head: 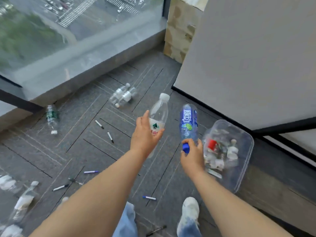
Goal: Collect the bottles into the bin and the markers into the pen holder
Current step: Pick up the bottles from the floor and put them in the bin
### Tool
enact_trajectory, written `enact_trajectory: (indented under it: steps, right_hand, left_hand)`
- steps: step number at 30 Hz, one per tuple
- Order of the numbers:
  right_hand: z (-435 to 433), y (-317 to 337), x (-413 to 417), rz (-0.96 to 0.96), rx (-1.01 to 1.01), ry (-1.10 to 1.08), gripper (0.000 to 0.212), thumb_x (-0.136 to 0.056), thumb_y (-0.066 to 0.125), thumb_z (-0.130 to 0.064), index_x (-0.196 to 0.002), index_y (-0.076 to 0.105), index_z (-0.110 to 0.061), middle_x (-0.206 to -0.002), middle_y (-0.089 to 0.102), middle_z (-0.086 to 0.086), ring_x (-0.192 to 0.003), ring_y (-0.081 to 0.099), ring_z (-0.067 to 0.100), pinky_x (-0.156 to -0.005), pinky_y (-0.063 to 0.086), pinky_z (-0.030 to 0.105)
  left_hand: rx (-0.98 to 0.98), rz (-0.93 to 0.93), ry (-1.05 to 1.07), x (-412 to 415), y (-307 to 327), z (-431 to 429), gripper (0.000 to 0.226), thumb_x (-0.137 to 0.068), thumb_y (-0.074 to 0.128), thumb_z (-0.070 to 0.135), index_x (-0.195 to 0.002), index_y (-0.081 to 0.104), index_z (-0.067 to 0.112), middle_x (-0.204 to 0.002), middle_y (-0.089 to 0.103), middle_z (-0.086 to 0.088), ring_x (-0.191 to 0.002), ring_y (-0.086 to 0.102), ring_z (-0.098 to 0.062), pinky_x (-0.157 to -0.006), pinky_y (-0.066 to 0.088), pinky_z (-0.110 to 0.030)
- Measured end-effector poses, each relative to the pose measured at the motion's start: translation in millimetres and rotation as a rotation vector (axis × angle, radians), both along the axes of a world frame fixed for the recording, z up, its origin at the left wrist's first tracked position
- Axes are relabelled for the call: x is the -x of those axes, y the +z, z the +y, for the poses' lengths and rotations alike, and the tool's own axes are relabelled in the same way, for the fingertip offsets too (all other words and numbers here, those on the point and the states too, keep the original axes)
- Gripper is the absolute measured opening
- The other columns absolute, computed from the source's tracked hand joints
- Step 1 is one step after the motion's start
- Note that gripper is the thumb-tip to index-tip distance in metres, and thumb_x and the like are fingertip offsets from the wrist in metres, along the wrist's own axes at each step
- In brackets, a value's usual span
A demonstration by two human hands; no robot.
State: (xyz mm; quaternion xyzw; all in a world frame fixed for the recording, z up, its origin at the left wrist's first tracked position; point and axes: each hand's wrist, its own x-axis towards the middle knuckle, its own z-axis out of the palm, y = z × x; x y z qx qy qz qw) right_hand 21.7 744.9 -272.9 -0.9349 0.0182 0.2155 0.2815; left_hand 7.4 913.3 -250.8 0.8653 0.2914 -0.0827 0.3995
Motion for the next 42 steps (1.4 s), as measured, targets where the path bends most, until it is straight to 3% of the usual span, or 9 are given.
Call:
enact_trajectory:
  steps: [5,10,19,25,27,31,34,37,42]
  right_hand:
    - [-136.5,-17.9,-9.2,-0.055,0.103,-0.168,0.03,-0.08,0.058,0.003,-0.103,0.06,-0.016,-0.148,0.024,0.016,-0.128,0.04,0.037,-0.098,0.045,0.04]
    - [-218.2,-24.4,-13.2,0.194,0.232,-0.123,0.039,-0.09,0.053,-0.018,-0.127,0.056,-0.032,-0.16,-0.009,0.006,-0.137,0.025,0.036,-0.112,0.03,0.035]
    - [-271.0,-21.7,13.5,0.263,0.14,-0.218,0.028,-0.091,0.054,-0.017,-0.118,0.061,-0.012,-0.139,0.042,0.008,-0.126,0.04,0.03,-0.104,0.037,0.034]
    - [-291.0,-16.4,7.7,0.264,0.104,-0.331,0.026,-0.09,0.053,-0.014,-0.115,0.058,-0.012,-0.128,0.048,0.009,-0.116,0.048,0.03,-0.097,0.046,0.043]
    - [-293.1,-15.3,6.3,0.256,0.106,-0.326,0.024,-0.09,0.053,-0.014,-0.113,0.057,-0.012,-0.127,0.049,0.009,-0.114,0.049,0.029,-0.094,0.048,0.045]
    - [-289.5,-16.6,7.6,0.268,0.125,-0.301,0.028,-0.091,0.051,-0.014,-0.118,0.056,-0.012,-0.128,0.049,0.008,-0.115,0.049,0.028,-0.094,0.048,0.042]
    - [-276.7,-17.7,8.1,0.287,0.123,-0.263,0.029,-0.091,0.05,-0.014,-0.12,0.056,-0.012,-0.13,0.05,0.007,-0.114,0.051,0.027,-0.092,0.047,0.038]
    - [-254.8,-17.0,6.4,0.316,0.118,-0.223,0.027,-0.091,0.048,-0.014,-0.117,0.056,-0.012,-0.126,0.056,0.006,-0.107,0.056,0.026,-0.086,0.048,0.033]
    - [-186.4,-8.4,-5.3,0.332,0.112,-0.157,0.025,-0.092,0.047,-0.015,-0.115,0.057,-0.014,-0.115,0.062,0.008,-0.094,0.057,0.025,-0.079,0.047,0.031]
  left_hand:
    - [0.046,0.085,-0.116,-15.6,-25.1,-125.0,0.082,-0.086,0.059,0.045,-0.148,0.011,0.022,-0.138,0.031,-0.004,-0.113,0.053,-0.025,-0.084,0.048,-0.038]
    - [0.075,0.106,-0.208,-25.0,-34.0,-205.3,0.082,-0.086,0.059,0.045,-0.148,0.011,0.02,-0.143,0.028,-0.005,-0.117,0.051,-0.025,-0.084,0.047,-0.037]
    - [0.111,0.135,-0.358,-39.7,-30.6,-280.7,0.082,-0.087,0.057,0.048,-0.148,0.014,0.016,-0.15,0.029,-0.006,-0.133,0.039,-0.023,-0.103,0.038,-0.038]
    - [0.437,0.243,-0.396,-47.8,-33.6,-308.6,0.077,-0.095,0.033,0.05,-0.147,-0.017,0.025,-0.16,-0.004,-0.003,-0.148,0.004,-0.021,-0.119,0.011,-0.042]
    - [0.503,0.248,-0.361,-43.4,-36.6,-305.9,0.074,-0.097,0.03,0.049,-0.147,-0.018,0.025,-0.16,-0.003,-0.002,-0.148,0.004,-0.021,-0.119,0.01,-0.041]
    - [0.335,0.235,-0.286,-31.6,-44.7,-287.7,0.065,-0.096,0.043,0.038,-0.149,0.013,0.014,-0.153,0.031,-0.005,-0.137,0.037,-0.023,-0.113,0.032,-0.041]
    - [0.184,0.286,-0.315,-24.2,-45.4,-267.8,0.041,-0.094,0.048,0.026,-0.132,0.045,0.011,-0.121,0.062,-0.009,-0.107,0.06,-0.026,-0.091,0.049,-0.037]
    - [0.169,0.269,-0.276,-18.5,-39.4,-243.3,0.027,-0.093,0.047,0.02,-0.115,0.057,0.009,-0.099,0.068,-0.012,-0.093,0.063,-0.03,-0.078,0.05,-0.036]
    - [0.137,0.209,-0.17,-11.6,-28.4,-175.0,0.02,-0.092,0.047,0.019,-0.102,0.062,0.008,-0.094,0.069,-0.013,-0.092,0.061,-0.03,-0.079,0.046,-0.033]
